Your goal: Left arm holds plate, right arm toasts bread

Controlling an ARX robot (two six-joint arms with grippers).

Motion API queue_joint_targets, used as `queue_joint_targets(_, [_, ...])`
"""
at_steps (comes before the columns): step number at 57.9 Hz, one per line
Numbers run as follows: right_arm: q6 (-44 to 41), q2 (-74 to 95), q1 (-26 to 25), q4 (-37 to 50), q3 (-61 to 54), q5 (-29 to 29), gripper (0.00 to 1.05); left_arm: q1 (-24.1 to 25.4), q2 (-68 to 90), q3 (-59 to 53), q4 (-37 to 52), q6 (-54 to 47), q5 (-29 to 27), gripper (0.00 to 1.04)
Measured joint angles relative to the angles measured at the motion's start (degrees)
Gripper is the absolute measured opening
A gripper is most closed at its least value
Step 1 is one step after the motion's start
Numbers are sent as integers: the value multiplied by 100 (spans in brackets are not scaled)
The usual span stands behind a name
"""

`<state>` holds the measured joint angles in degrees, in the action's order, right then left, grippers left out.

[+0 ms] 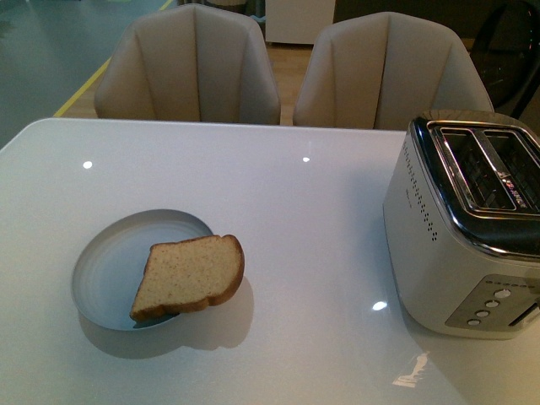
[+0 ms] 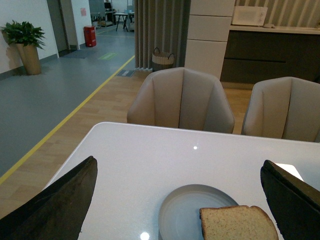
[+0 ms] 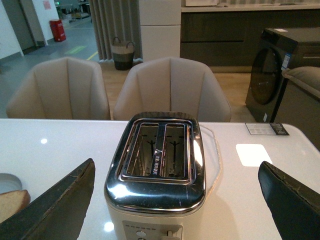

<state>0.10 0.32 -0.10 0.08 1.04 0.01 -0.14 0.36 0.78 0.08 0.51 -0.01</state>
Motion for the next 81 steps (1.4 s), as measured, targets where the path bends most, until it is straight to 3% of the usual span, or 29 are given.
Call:
queue_joint_targets(28, [0, 0, 0, 0, 0, 0, 96, 0, 20, 9, -37, 42, 13, 97])
queue_joint_targets(35, [0, -2, 0, 0, 0, 0, 96, -173, 1237, 859, -2151, 1093, 109, 97])
queue_joint_targets(41, [0, -2, 0, 0, 0, 0, 96, -269, 1637, 966, -2251, 1478, 258, 97])
queue_joint_targets(51, [0, -2, 0, 0, 0, 0, 96, 129, 3093, 1126, -671, 1731, 807, 97])
queue_joint_targets(61, [0, -2, 0, 0, 0, 0, 96, 326, 6776, 1930, 2190, 1716, 1102, 97])
queue_joint_targets(68, [0, -2, 0, 0, 0, 0, 96, 332, 8572, 2564, 2813, 1751, 1040, 97])
queue_joint_targets(81, [0, -2, 0, 0, 0, 0, 96, 337, 10756, 3475, 2948, 1993, 807, 97])
